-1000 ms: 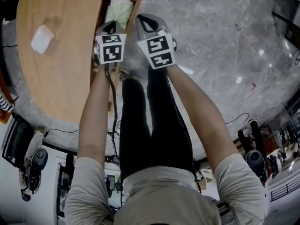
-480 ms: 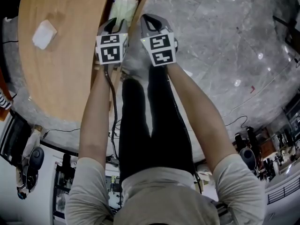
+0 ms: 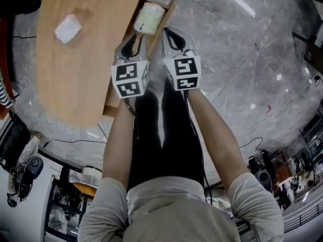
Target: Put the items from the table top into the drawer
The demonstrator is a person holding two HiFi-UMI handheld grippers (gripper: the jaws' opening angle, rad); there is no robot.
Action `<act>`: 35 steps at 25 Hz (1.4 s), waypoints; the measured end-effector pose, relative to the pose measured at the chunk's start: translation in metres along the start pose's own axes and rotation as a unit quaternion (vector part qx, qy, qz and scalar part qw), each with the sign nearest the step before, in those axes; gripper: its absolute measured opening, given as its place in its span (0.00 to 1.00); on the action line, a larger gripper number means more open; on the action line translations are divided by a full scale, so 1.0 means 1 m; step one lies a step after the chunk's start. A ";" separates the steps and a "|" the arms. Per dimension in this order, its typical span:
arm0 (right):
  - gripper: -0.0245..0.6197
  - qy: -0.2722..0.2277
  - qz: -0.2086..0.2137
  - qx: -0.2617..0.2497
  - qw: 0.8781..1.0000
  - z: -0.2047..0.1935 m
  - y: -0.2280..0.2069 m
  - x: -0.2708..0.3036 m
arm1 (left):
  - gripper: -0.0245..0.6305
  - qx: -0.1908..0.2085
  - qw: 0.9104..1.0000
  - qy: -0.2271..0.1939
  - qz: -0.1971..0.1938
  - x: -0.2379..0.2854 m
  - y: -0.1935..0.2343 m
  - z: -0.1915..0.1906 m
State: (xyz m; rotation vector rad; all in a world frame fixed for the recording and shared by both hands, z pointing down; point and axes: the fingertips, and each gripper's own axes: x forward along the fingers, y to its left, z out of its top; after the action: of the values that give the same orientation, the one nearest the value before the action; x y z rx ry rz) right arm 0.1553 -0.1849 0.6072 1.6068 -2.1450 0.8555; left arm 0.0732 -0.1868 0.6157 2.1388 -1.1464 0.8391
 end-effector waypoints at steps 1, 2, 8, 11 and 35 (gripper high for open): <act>0.05 -0.008 0.003 -0.006 1.000 0.009 0.009 -0.008 | 0.20 -0.004 1.000 -0.011 0.005 -0.014 0.000 0.006; 0.05 -0.016 0.006 -0.009 1.000 0.018 0.018 -0.017 | 0.12 -0.006 1.000 -0.023 0.011 -0.029 0.001 0.013; 0.05 -0.059 0.026 -0.022 0.998 0.085 0.089 -0.093 | 0.07 -0.019 0.997 -0.062 0.033 -0.138 -0.004 0.046; 0.05 -0.111 0.046 -0.046 0.992 0.137 0.119 -0.126 | 0.07 -0.023 0.993 -0.106 0.040 -0.187 -0.011 0.082; 0.05 -0.301 -0.020 -0.180 0.936 0.369 0.265 -0.348 | 0.07 0.009 0.938 -0.347 -0.004 -0.471 -0.034 0.274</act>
State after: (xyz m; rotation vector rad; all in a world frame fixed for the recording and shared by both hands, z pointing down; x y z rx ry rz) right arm 0.0468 -0.1097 0.0503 1.8564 -2.4474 -0.0836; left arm -0.0322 -0.1295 0.0828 2.5335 -1.4497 0.0583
